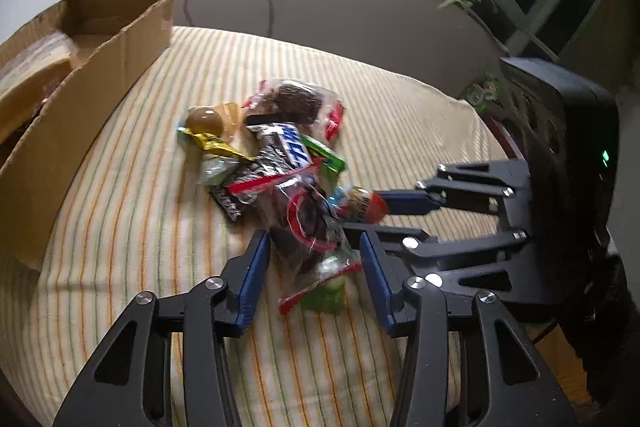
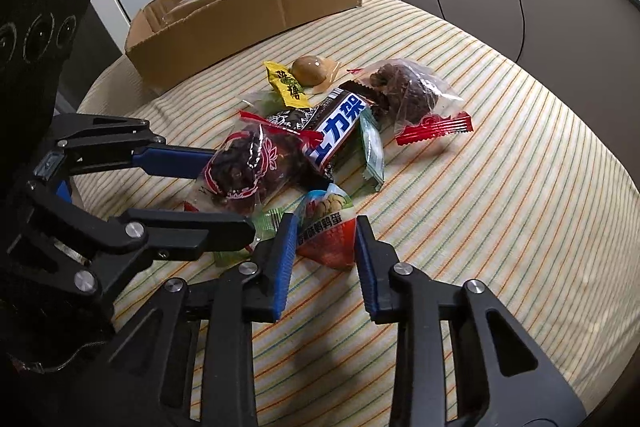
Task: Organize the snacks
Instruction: 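Grasp the red candy bag with the left tool while the right tool grasps the egg candy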
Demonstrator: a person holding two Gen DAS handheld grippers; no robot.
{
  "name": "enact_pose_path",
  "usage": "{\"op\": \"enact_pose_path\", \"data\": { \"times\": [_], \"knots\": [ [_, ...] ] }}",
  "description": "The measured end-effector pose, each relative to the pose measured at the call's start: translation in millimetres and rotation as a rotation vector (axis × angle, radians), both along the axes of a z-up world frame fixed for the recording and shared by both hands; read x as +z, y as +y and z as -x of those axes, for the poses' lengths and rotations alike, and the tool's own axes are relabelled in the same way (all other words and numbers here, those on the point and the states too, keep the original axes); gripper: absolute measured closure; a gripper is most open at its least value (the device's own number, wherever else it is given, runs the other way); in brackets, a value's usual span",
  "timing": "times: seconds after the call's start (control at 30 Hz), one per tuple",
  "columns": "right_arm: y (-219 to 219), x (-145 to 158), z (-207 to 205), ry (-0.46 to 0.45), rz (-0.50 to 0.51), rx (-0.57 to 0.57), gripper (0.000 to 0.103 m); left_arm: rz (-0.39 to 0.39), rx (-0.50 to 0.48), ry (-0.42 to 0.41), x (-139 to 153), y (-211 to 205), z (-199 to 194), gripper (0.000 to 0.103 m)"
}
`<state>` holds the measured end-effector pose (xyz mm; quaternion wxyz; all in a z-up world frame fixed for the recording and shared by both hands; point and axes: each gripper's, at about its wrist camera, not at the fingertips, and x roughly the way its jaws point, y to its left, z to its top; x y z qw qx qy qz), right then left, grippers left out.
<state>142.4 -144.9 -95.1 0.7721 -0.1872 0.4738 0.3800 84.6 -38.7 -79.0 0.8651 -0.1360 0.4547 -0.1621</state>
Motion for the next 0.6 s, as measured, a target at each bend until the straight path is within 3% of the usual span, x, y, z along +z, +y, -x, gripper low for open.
{"op": "enact_pose_path", "data": {
  "times": [0.17, 0.23, 0.33, 0.6],
  "knots": [
    [0, 0, 1, -0.004, 0.003, -0.002, 0.074, 0.0, 0.014, 0.009, -1, 4, -5, 0.057],
    [0, 0, 1, -0.006, 0.004, -0.002, 0.074, -0.007, 0.013, 0.009, -2, 3, -5, 0.065],
    [-1, 1, 1, -0.004, 0.002, -0.004, 0.075, -0.008, 0.012, -0.002, 0, 3, -3, 0.07],
    [-8, 7, 2, -0.017, -0.02, -0.028, 0.08, -0.006, 0.017, -0.036, 9, 9, 6, 0.073]
  ]
}}
